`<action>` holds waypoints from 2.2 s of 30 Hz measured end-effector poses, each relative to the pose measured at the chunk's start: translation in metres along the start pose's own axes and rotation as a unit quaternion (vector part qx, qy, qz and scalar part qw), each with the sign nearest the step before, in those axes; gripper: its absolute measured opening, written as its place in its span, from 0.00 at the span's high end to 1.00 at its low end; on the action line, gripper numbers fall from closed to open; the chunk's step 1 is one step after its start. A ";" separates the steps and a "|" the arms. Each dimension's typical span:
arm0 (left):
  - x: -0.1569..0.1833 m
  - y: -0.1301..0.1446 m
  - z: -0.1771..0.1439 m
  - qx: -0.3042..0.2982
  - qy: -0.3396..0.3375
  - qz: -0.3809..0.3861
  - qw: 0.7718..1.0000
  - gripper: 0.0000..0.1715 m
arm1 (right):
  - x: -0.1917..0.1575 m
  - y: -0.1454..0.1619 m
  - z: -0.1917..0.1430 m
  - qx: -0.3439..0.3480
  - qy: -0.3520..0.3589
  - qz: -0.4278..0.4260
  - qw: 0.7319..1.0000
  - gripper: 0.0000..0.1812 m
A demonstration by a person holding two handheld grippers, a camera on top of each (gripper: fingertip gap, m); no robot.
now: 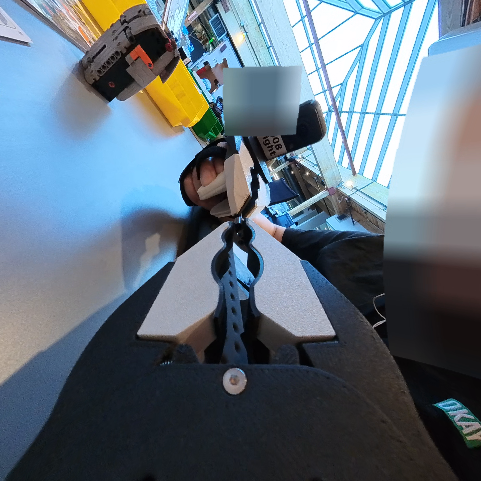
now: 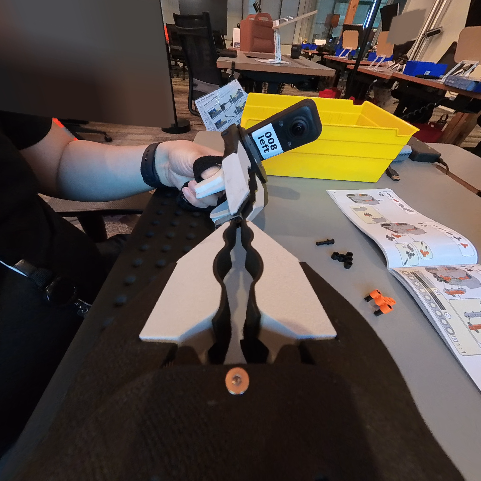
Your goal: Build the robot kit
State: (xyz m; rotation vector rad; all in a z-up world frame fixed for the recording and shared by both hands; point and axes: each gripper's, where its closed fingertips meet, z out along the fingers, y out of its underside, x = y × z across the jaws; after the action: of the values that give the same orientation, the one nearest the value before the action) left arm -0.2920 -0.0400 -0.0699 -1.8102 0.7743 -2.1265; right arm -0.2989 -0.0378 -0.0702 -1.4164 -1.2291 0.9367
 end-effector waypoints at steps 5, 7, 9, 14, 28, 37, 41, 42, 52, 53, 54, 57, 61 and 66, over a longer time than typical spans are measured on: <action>0.000 -0.004 -0.001 0.010 -0.002 0.002 1.000 0.98 | 0.003 0.000 0.000 -0.001 0.007 -0.006 1.000 0.99; 0.003 -0.005 -0.002 0.015 0.007 0.003 1.000 0.98 | 0.003 -0.005 0.000 0.011 0.000 0.007 1.000 0.99; 0.001 -0.005 -0.002 0.013 0.000 0.004 1.000 0.98 | 0.004 -0.003 0.000 0.004 -0.001 -0.001 1.000 0.99; 0.000 -0.002 -0.001 0.005 -0.008 0.007 1.000 0.98 | 0.002 0.000 -0.001 -0.001 0.002 -0.018 1.000 0.99; -0.003 0.002 0.001 -0.009 -0.014 0.000 1.000 0.98 | 0.000 0.005 -0.001 -0.025 0.009 -0.038 0.999 0.99; -0.006 0.004 0.002 -0.013 -0.023 -0.002 1.000 0.98 | 0.000 0.009 -0.001 -0.034 0.004 -0.034 0.999 0.99; -0.003 0.000 0.001 -0.003 -0.010 -0.008 1.000 0.98 | 0.002 0.004 -0.001 -0.019 0.004 -0.023 1.000 0.99; -0.003 0.000 0.001 -0.003 -0.010 -0.009 1.000 0.98 | 0.002 0.004 -0.001 -0.019 0.004 -0.027 0.999 0.99; -0.006 0.003 0.002 -0.013 -0.018 -0.007 1.000 0.98 | 0.000 0.008 0.000 -0.029 0.000 -0.029 0.999 0.99; -0.005 0.001 0.002 -0.006 -0.015 -0.006 1.000 0.98 | 0.001 0.007 0.000 -0.026 0.005 -0.033 0.999 0.99; -0.003 -0.002 0.001 0.002 -0.007 -0.003 1.000 0.98 | 0.003 0.004 0.000 -0.020 0.010 -0.036 0.999 0.99; 0.000 -0.007 0.000 0.018 0.004 -0.006 1.000 0.86 | 0.004 -0.008 -0.001 0.004 0.019 -0.041 0.999 0.99; 0.006 -0.004 0.000 0.013 0.008 0.012 1.000 0.88 | 0.011 -0.010 -0.010 0.008 0.051 -0.055 0.997 0.99; 0.001 0.000 0.004 -0.006 -0.009 0.013 1.000 0.93 | 0.014 -0.012 -0.010 0.016 0.050 -0.048 0.997 0.99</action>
State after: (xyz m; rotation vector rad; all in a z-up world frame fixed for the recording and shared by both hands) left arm -0.2878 -0.0414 -0.0692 -1.8131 0.8039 -2.0919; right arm -0.2891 -0.0266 -0.0556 -1.3513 -1.1918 0.8069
